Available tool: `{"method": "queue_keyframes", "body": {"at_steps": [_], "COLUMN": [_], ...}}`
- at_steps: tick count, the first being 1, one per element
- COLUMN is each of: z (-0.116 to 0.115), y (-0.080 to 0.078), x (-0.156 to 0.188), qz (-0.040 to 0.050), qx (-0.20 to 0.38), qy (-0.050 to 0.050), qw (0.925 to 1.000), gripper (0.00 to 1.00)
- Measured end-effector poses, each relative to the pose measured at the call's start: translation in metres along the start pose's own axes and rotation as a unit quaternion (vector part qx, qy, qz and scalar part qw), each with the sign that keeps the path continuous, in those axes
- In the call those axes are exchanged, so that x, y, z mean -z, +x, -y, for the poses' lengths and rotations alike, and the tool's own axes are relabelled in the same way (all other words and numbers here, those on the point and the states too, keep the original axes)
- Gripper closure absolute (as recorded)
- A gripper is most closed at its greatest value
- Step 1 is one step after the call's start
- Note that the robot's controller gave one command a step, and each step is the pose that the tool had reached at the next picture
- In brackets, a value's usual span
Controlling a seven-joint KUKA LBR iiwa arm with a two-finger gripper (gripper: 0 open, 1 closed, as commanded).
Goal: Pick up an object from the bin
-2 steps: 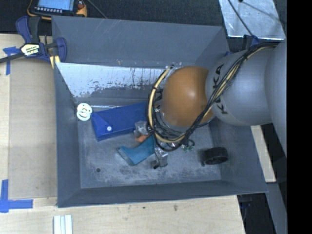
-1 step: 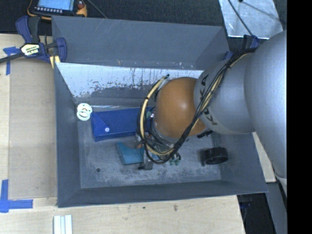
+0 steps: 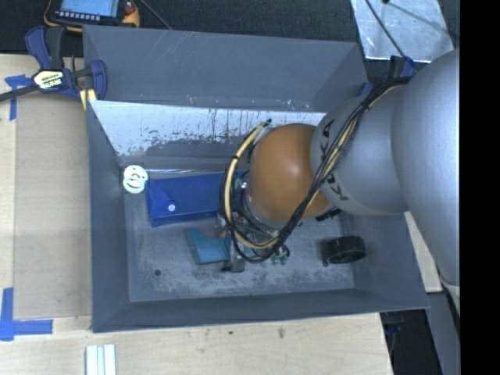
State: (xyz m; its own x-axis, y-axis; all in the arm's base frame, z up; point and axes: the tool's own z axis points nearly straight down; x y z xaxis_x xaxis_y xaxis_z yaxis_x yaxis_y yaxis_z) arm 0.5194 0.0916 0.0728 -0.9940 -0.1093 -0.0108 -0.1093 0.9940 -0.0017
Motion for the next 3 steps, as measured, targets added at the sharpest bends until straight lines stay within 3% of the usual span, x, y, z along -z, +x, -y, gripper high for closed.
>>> {"method": "queue_keyframes", "body": {"at_steps": [3], "z": [0.0], "y": [0.004], "x": [0.037], "qz": [-0.0089], "qx": [0.0], "qy": [0.0], "qw": [1.0], "gripper": [1.0]}}
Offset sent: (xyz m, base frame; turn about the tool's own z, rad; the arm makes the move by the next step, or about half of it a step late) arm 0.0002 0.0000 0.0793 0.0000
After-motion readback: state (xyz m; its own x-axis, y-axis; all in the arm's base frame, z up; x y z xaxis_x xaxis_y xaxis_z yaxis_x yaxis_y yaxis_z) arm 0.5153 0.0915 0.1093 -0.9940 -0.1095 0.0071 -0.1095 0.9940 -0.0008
